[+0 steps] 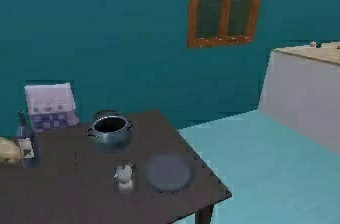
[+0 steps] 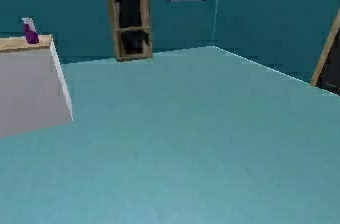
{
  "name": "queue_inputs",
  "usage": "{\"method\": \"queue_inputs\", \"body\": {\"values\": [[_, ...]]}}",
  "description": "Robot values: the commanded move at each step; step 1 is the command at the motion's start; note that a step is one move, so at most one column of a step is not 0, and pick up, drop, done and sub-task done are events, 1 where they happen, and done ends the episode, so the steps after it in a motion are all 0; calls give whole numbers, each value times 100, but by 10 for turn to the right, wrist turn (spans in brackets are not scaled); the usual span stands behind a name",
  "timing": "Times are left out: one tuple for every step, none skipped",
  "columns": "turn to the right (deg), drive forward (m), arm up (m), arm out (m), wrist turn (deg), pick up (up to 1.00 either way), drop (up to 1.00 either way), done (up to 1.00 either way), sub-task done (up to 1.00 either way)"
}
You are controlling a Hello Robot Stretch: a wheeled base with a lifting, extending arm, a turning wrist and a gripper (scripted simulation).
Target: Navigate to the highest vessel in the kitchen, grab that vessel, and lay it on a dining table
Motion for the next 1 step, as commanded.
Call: {"method": "queue_inputs", "body": {"values": [[450,0,0,0,0,0,0,0,0]]}}
